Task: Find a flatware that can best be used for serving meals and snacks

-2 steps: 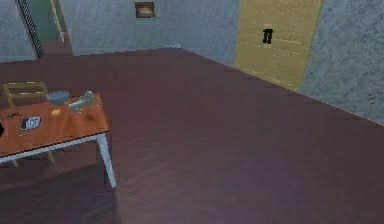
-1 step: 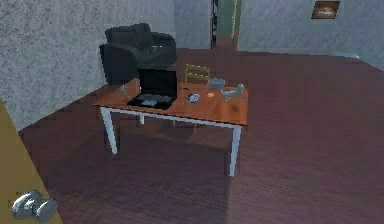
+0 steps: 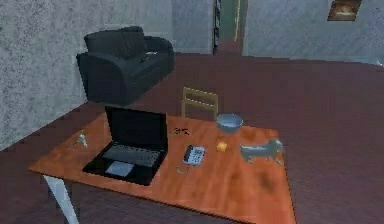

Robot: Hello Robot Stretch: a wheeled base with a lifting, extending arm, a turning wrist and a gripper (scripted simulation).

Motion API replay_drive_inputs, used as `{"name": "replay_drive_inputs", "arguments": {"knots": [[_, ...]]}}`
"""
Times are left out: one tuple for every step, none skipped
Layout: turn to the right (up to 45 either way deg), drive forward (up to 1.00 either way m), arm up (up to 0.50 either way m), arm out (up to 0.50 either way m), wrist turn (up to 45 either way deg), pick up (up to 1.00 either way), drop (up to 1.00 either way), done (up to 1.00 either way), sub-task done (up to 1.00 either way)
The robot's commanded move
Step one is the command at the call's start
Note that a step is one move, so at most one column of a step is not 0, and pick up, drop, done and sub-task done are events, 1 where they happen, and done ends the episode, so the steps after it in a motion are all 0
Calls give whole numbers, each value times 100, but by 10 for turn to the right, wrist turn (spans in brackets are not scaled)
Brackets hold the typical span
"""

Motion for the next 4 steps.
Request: {"name": "replay_drive_inputs", "arguments": {"knots": [[-450,0,0,0,0,0,0,0,0],[-240,0,0,0,0,0,0,0,0],[0,100,0,0,0,0,0,0,0],[-90,0,0,0,0,0,0,0,0]]}}
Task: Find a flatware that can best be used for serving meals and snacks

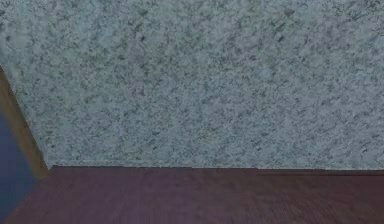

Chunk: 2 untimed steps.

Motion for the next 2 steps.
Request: {"name": "replay_drive_inputs", "arguments": {"knots": [[0,35,0,0,0,0,0,0,0],[450,0,0,0,0,0,0,0,0]]}}
